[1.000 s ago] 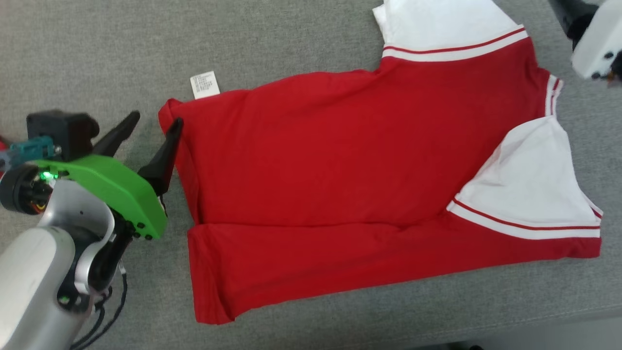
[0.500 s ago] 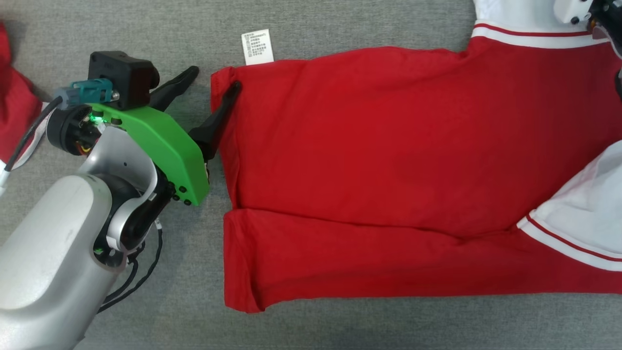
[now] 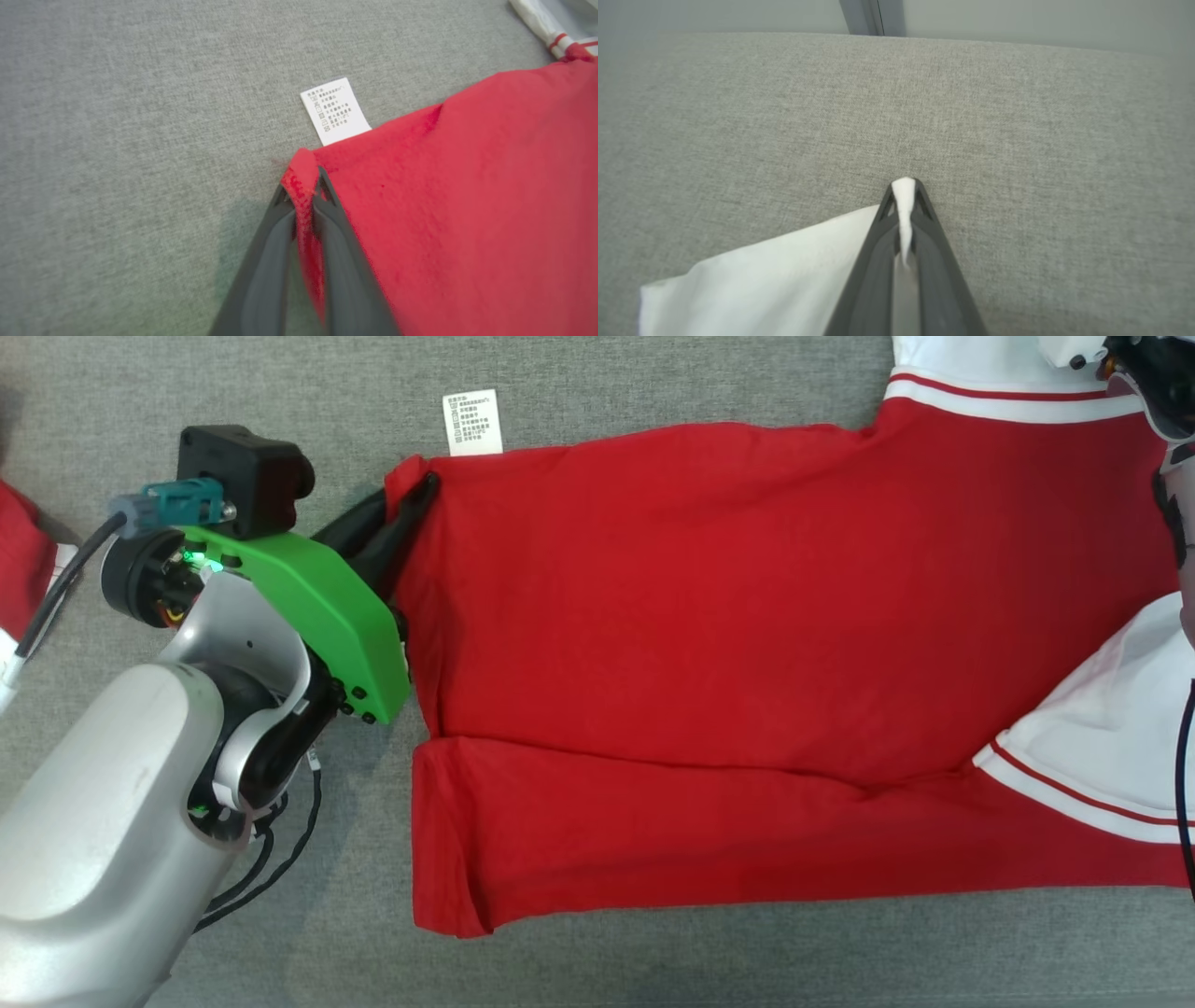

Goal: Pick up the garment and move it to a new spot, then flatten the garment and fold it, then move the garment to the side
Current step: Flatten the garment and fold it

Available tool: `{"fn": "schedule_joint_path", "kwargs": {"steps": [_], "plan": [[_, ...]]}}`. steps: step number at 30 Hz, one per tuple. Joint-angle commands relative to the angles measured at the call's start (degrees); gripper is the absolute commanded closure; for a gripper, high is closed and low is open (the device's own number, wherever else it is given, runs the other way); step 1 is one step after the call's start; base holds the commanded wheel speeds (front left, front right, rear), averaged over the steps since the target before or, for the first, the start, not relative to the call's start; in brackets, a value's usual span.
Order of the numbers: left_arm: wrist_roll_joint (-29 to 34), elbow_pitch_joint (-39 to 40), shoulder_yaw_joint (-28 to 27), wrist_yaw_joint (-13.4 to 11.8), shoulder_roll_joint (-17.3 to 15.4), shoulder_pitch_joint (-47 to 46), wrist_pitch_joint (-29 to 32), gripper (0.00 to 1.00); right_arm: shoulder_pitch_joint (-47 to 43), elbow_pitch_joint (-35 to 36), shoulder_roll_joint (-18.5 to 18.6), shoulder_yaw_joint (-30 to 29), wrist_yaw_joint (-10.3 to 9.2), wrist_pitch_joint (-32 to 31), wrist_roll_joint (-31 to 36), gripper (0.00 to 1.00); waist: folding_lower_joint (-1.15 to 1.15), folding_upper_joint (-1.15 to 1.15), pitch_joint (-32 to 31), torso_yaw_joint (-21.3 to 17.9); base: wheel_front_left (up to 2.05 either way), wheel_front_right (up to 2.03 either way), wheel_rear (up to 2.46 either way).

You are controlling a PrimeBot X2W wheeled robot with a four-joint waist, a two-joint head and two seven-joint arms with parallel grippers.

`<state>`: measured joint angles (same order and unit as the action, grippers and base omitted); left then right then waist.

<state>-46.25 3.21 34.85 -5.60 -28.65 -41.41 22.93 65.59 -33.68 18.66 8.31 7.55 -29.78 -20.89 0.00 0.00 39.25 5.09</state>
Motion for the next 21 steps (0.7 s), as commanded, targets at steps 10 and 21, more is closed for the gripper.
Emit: {"fn": "schedule_joint_path", "kwargs": {"steps": [10,21], "plan": [[-1.71,3.48,-4.92,-3.19,-2.36,4.42,-4.11,1.0,-0.53,2.8,1.47,-1.47,-0.12,5.92,-6.52,1.0,0.0,0.0,-4.73,-4.06,0.0,0.0,0.0],[-4.33,7.63,-7.49,-6.57,-3.41,14.51,-7.67,1.0,-18.16,16.45,4.9,-1.19,-0.11,8.67,-16.12,1.0,0.0,0.0,-11.53,-8.34,0.0,0.0,0.0]]}}
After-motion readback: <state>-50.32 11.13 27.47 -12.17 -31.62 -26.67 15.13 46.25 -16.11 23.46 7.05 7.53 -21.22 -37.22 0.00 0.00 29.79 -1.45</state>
